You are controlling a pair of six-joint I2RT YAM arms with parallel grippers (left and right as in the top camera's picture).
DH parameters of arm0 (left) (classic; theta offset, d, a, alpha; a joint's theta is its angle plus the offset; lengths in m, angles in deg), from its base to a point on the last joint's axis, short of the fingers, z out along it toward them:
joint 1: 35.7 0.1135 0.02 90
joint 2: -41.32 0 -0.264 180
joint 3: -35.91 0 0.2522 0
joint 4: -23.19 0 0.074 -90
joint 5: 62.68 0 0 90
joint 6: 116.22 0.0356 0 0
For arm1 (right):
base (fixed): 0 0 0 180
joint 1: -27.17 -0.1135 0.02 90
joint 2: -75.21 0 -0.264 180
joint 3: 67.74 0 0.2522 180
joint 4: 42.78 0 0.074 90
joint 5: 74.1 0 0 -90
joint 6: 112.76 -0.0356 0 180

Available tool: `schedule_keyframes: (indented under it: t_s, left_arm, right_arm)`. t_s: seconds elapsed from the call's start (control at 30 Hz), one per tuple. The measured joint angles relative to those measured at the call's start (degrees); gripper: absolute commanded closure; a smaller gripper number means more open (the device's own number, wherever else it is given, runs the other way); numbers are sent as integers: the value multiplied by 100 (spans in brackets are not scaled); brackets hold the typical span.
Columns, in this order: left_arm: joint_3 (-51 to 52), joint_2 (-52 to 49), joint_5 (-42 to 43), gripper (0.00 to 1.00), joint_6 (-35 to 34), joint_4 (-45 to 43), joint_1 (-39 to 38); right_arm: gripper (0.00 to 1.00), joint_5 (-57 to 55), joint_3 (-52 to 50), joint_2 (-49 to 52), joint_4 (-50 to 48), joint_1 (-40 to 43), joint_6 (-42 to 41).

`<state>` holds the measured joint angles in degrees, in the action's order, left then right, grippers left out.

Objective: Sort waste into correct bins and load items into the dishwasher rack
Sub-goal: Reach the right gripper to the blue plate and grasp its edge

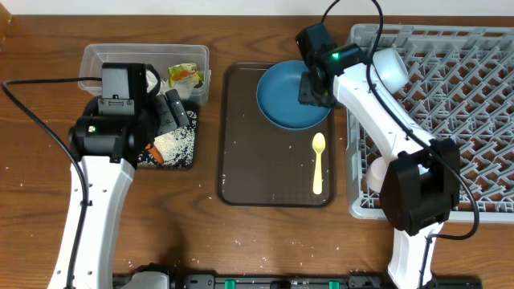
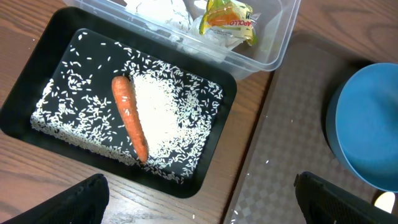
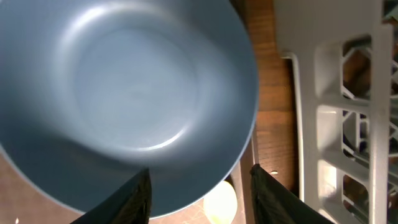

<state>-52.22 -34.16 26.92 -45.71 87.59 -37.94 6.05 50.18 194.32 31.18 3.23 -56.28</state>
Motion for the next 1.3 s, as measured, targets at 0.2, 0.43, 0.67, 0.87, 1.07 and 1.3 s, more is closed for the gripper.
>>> schedule_keyframes:
  t_s: [0.2,0.43,0.67,0.87,1.07,1.3]
  left_arm:
    - [0,0,2,2,0,0,0]
    - [0,0,2,2,0,0,0]
    - [0,0,2,2,0,0,0]
    - [0,0,2,2,0,-2,0]
    - [0,0,0,2,0,0,0]
    - [0,-2,2,2,0,-2,0]
  right_arm:
    - [52,-240,-422,0,20,-15,-238]
    - [53,-271,-780,0,-144,-37,-363]
    - [64,-282,-1161,0,-345,-109,-387]
    - [75,-284,-1200,0,-507,-170,-313]
    - [77,-293,-1504,0,-1023,-170,-267]
    - [84,-295,-1805,0,-1401,-170,-66]
